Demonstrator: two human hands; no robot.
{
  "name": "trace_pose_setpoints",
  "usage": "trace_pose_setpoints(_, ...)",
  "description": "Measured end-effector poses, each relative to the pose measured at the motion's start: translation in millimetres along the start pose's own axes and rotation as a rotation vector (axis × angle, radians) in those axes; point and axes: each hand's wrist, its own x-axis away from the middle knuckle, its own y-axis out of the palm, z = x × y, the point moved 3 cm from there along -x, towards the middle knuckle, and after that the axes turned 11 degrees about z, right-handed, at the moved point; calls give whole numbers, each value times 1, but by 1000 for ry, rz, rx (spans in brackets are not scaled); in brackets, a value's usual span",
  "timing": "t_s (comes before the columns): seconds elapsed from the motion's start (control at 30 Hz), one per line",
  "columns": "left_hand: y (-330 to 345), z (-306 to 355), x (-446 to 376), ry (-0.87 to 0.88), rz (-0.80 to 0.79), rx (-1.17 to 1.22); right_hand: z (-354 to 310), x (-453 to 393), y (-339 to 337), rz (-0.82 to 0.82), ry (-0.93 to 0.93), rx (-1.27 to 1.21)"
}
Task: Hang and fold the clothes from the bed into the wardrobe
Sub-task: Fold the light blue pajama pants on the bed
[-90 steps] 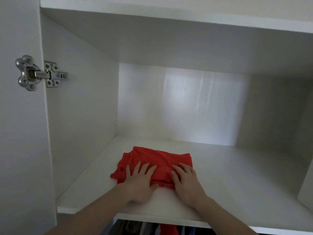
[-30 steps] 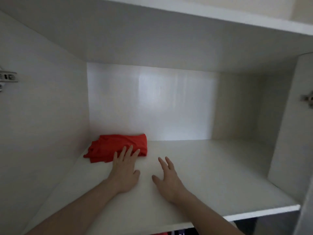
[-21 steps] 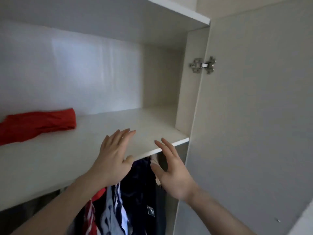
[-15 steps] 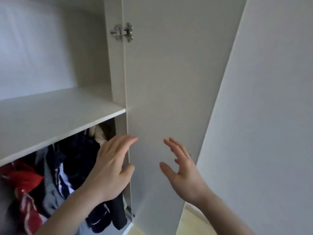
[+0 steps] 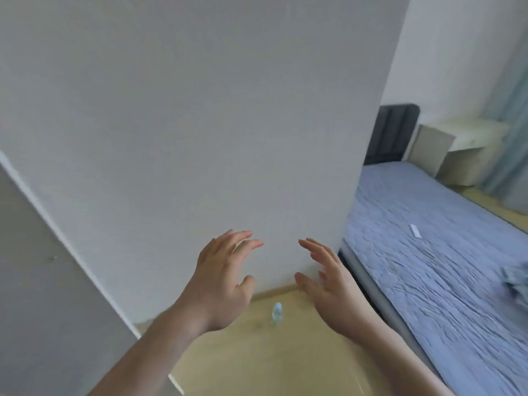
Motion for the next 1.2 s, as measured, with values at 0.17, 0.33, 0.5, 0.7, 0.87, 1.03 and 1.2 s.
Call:
trace_pose_setpoints(0.17,88,81,-58,177,-152,71,62,13,-104,200,151,96)
trace_pose_setpoints(0.33,168,150,-101,313,-284,127,122,18,-183,321,269,169)
trace_pose_setpoints(0.5,247,208,-151,376,-376,154,186,5,-256,373,361,224)
trace_pose_setpoints(0.7,353,302,-203,474,-513,182,252,5,-352,468,471,275)
trace_pose_setpoints(0.87,421,404,-208,603,-672,206,296,47,-439,581,573,293)
trace_pose_setpoints(1.03,477,504,-206,671,-697,217,347,72,-525,636,601,307)
trace_pose_setpoints(1.2,529,591,-193,633,-677,232,398,87,-611,570,583,323)
